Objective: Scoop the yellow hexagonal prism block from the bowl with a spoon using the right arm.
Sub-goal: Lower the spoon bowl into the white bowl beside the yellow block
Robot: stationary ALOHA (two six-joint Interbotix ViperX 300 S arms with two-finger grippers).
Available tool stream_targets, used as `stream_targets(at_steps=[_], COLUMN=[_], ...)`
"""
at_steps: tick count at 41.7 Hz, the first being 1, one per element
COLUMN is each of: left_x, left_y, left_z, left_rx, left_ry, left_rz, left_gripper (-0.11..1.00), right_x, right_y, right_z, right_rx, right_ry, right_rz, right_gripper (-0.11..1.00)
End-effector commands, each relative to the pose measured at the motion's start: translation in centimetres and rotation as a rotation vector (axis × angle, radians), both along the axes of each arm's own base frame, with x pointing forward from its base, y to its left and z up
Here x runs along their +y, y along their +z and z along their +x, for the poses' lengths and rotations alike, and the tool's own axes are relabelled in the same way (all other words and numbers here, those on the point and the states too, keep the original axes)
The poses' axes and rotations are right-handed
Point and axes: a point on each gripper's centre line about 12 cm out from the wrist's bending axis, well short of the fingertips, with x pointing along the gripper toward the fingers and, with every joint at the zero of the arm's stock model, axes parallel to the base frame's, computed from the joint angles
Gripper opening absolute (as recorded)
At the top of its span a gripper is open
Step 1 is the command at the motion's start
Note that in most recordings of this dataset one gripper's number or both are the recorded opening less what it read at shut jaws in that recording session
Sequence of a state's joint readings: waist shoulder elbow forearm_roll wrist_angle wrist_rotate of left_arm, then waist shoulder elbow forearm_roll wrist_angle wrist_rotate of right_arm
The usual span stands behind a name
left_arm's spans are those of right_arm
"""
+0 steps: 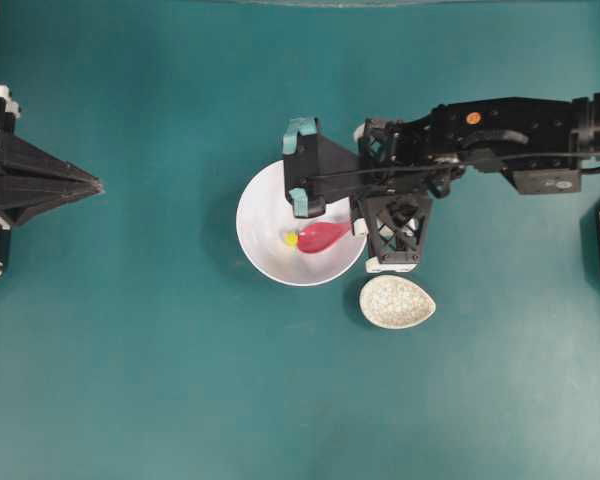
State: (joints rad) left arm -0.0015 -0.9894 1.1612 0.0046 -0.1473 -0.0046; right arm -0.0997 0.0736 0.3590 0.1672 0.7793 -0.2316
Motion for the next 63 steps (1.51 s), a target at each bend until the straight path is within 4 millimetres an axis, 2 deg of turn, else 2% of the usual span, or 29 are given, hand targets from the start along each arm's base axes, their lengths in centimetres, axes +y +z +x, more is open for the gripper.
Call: stream_targets(at_steps=[1,23,38,50,63], left_x=[0.0,0.0,0.0,0.0,0.0], left_y=[1.0,1.0,1.0,1.0,1.0], left_z=[0.3,0.3,0.3,0.3,0.3], left_rx=[-0.021,-0.021,-0.021,-0.023,-0.023], left_ry=[0.001,0.001,0.001,0.001,0.002], left_rz=[0.000,0.000,0.000,0.000,-0.003], left_gripper=[0.03,0.03,0.03,0.03,0.03], right_x=[0.3,0.2,0.2,0.3,0.5], right_y=[1.5,1.8,4.6,8.0,9.0], right_z=[1.0,2.8,3.3,2.0,-0.5], right_rx=[-0.053,-0.121,-0.197,-0.246,-0.179], right_ry=[0.023,0.028,0.024,0.020,0.019], right_rz=[-0.013,-0.028,-0.034,-0.032,-0.023], right_gripper=[0.22,0.22,0.22,0.22,0.22])
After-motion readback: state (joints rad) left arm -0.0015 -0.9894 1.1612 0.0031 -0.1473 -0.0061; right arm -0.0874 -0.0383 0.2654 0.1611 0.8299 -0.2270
